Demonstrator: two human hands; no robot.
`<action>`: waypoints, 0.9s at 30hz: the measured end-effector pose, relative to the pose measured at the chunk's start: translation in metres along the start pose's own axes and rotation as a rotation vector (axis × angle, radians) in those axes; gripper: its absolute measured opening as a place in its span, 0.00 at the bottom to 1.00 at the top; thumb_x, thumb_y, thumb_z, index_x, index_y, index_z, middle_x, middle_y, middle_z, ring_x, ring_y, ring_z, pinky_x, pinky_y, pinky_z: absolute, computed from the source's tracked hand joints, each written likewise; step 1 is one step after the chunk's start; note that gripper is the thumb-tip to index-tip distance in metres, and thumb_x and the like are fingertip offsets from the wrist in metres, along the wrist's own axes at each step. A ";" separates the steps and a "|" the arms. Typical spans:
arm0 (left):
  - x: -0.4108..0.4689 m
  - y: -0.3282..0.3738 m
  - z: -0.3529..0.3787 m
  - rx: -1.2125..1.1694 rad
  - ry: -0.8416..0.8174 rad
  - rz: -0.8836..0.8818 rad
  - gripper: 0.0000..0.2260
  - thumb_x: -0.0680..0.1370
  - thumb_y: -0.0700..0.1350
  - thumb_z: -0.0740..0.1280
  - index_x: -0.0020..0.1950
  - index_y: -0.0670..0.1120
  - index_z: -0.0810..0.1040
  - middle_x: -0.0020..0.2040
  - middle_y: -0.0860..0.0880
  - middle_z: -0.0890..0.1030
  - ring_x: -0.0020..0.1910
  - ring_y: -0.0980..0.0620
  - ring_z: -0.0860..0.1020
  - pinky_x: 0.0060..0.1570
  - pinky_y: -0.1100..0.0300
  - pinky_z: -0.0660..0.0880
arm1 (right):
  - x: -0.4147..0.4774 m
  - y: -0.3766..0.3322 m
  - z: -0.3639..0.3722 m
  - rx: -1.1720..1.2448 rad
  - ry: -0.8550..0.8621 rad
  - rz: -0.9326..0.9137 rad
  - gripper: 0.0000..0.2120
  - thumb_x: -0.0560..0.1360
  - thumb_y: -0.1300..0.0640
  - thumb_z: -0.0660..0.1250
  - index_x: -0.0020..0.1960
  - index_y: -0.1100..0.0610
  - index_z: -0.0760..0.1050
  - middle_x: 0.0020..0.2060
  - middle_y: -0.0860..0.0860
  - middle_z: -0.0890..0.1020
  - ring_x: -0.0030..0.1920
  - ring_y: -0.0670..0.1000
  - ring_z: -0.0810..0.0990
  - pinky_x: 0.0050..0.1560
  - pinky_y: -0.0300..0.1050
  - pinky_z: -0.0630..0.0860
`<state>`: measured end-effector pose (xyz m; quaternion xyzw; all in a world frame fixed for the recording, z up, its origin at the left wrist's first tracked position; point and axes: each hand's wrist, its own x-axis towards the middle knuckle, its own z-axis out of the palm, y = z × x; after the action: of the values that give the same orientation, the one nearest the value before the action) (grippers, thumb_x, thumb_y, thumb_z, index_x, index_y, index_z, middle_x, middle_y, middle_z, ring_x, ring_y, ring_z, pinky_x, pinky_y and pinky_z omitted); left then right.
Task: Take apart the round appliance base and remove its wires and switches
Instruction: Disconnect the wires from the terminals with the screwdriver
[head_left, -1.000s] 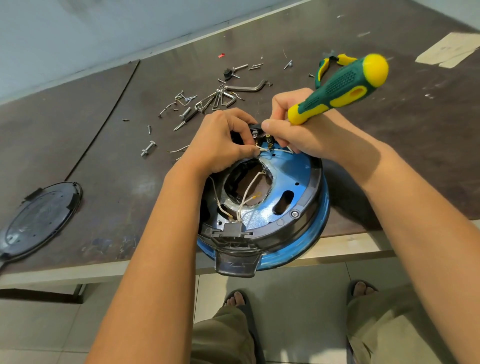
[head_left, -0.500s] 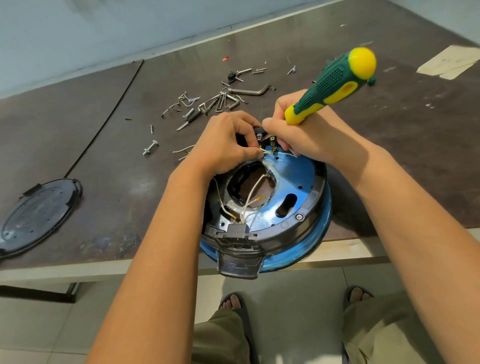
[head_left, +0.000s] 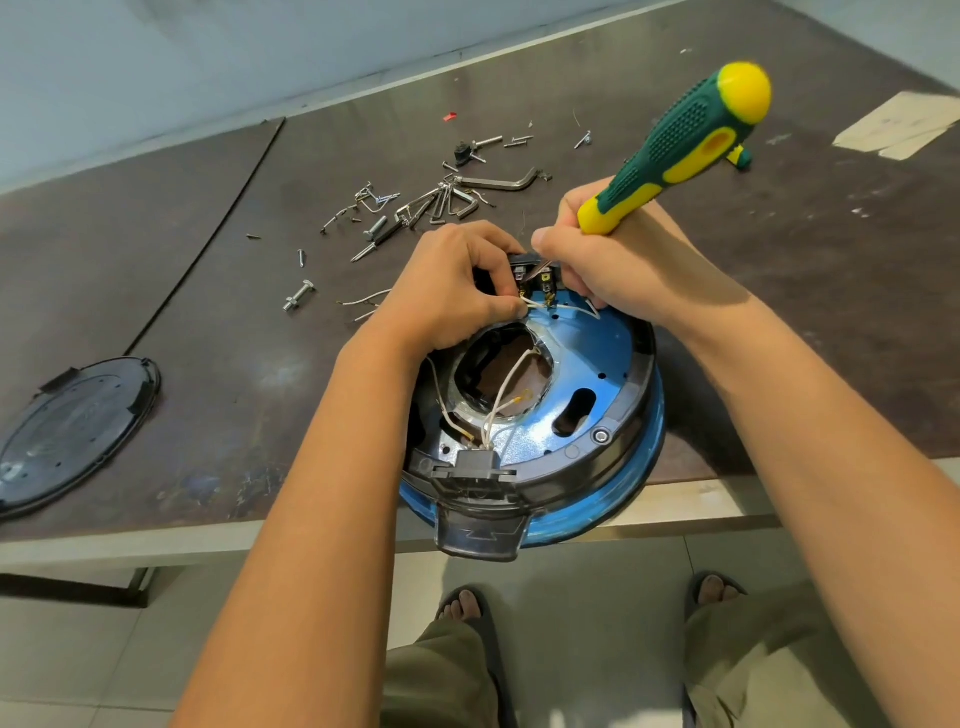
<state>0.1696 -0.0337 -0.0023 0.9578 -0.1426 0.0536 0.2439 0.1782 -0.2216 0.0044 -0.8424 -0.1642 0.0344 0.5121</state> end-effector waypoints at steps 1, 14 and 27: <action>0.000 0.000 0.000 0.000 -0.002 -0.001 0.05 0.68 0.45 0.79 0.37 0.46 0.85 0.58 0.54 0.80 0.57 0.55 0.76 0.63 0.54 0.69 | 0.000 -0.001 0.000 -0.002 0.002 0.006 0.13 0.77 0.50 0.66 0.36 0.52 0.70 0.32 0.52 0.78 0.37 0.55 0.76 0.55 0.63 0.80; -0.002 0.002 0.000 -0.020 -0.001 -0.009 0.04 0.68 0.43 0.79 0.36 0.47 0.85 0.57 0.53 0.80 0.57 0.55 0.77 0.62 0.55 0.70 | 0.000 -0.001 0.005 -0.023 0.047 0.001 0.14 0.78 0.51 0.67 0.36 0.52 0.69 0.33 0.52 0.77 0.38 0.55 0.76 0.54 0.62 0.79; -0.004 0.005 -0.003 -0.055 -0.030 -0.034 0.05 0.68 0.41 0.79 0.35 0.46 0.85 0.56 0.55 0.80 0.53 0.54 0.78 0.59 0.51 0.73 | -0.001 0.020 0.002 0.174 0.060 -0.109 0.17 0.79 0.56 0.67 0.33 0.53 0.68 0.26 0.47 0.73 0.29 0.46 0.72 0.35 0.44 0.69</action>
<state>0.1645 -0.0353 0.0019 0.9536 -0.1315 0.0310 0.2690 0.1816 -0.2284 -0.0140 -0.7851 -0.1906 -0.0045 0.5893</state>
